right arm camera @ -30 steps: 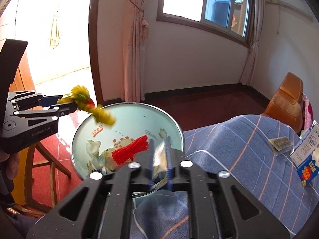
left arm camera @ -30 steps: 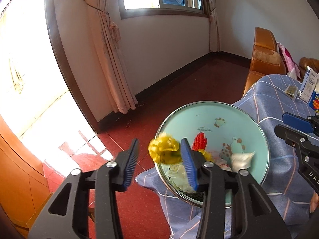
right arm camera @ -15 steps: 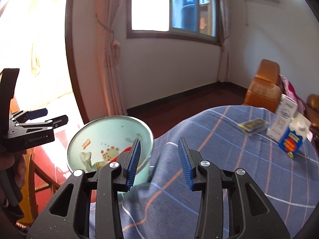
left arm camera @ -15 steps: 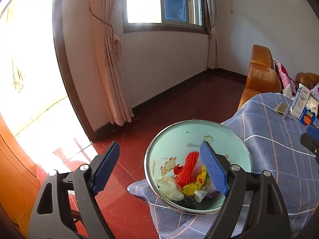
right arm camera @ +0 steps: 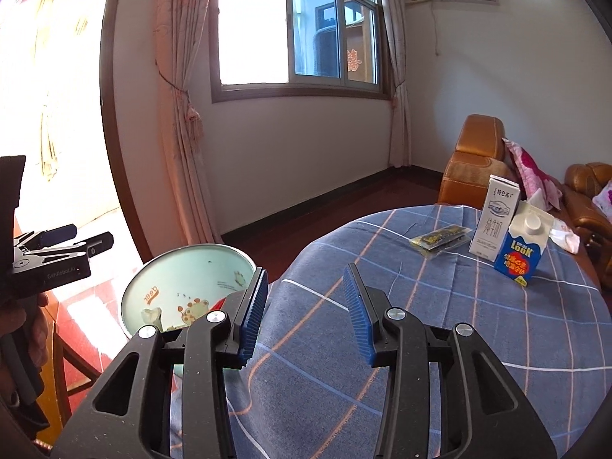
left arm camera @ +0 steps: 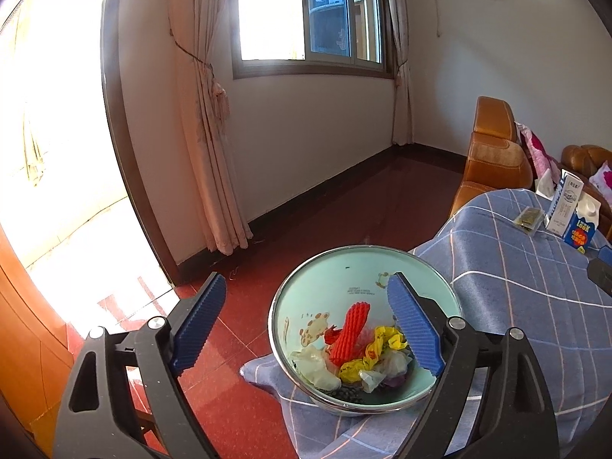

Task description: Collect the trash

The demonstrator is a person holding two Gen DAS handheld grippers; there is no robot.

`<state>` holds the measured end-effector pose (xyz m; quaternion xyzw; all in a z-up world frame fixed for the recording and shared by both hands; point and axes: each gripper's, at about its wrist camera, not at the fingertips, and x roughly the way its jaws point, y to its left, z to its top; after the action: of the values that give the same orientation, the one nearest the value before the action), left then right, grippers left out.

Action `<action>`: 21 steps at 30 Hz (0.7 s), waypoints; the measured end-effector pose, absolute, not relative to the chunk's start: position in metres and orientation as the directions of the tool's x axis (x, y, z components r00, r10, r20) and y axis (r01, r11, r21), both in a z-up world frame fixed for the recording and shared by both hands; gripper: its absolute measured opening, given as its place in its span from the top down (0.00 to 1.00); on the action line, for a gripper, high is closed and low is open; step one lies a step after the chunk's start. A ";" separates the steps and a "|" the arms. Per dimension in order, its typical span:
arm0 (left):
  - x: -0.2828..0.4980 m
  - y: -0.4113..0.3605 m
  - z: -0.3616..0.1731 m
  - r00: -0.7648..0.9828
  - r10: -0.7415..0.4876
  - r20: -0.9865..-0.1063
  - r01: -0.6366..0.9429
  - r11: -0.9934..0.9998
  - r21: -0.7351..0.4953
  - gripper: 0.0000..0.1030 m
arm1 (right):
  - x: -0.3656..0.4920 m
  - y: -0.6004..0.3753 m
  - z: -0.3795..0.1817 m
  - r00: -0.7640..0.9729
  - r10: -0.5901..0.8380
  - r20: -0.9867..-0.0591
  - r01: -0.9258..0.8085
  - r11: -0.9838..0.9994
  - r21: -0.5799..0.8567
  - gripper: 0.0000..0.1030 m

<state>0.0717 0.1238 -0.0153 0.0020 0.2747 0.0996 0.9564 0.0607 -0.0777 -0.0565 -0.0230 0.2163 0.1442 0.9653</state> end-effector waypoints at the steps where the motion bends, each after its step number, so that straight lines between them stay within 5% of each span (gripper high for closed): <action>1: 0.071 0.123 -0.015 0.830 0.193 -0.523 -0.190 0.980 0.061 0.17 | 0.060 -0.078 -0.056 0.867 0.266 -0.421 -0.285 0.958 0.019 0.60; 21: 0.065 0.119 -0.011 0.842 0.186 -0.506 -0.178 0.982 0.064 0.14 | 0.047 -0.085 -0.052 0.881 0.250 -0.402 -0.264 0.964 0.022 0.59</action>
<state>0.0654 0.1193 -0.0111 0.0072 0.2645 0.0949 0.9597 0.0467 -0.0853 -0.0518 -0.0165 0.2052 0.1327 0.9695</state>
